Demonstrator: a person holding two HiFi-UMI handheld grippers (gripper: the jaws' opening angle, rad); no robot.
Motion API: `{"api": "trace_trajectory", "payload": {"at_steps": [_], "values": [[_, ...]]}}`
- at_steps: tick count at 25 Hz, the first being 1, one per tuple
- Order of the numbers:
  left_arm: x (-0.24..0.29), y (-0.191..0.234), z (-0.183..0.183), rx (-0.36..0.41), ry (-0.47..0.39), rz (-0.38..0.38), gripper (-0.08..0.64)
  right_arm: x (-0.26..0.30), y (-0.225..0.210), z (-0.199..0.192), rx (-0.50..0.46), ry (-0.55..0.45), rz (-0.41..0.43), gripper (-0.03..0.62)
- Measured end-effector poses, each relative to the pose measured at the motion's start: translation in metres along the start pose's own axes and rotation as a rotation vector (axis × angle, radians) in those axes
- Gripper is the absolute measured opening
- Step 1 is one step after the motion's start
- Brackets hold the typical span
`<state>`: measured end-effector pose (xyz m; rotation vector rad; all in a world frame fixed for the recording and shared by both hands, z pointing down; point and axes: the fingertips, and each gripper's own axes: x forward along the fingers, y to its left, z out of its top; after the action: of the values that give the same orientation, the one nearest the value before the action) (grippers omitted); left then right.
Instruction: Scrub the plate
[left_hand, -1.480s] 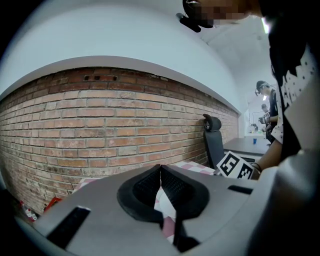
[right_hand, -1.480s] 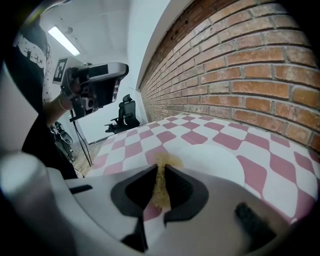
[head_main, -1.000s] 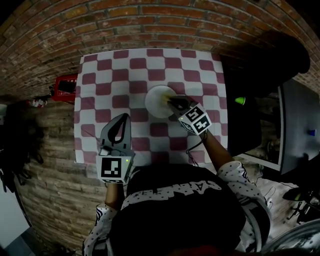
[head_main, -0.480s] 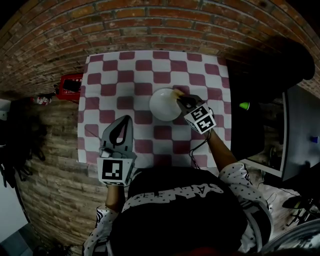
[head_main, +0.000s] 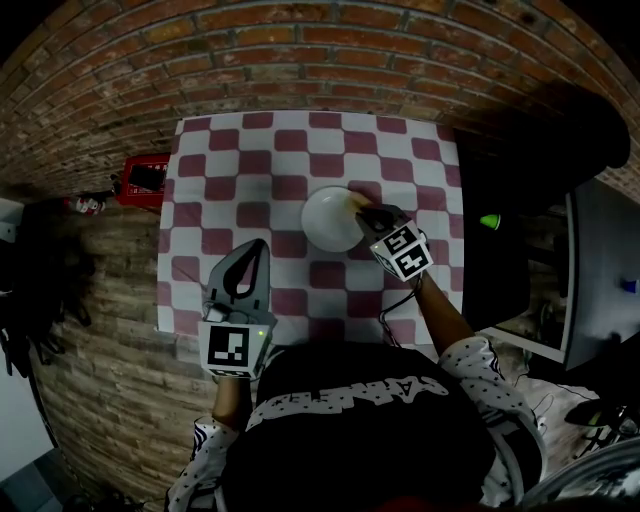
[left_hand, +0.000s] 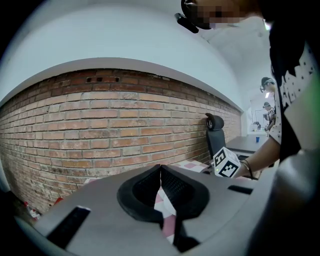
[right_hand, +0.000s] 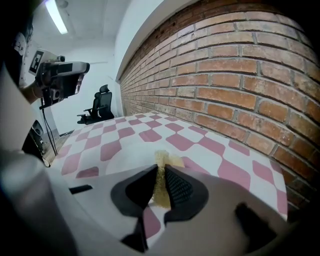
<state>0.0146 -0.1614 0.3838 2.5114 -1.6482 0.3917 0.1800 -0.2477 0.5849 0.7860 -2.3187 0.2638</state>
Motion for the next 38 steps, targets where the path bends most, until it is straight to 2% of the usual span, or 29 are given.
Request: {"api": "trace_trajectory", "payload": {"at_steps": [38], "values": [[-0.02, 0.013, -0.01, -0.024, -0.011, -0.058, 0.012, -0.011, 0.08, -0.015, 0.081, 0.022, 0.04, 0.052]]}}
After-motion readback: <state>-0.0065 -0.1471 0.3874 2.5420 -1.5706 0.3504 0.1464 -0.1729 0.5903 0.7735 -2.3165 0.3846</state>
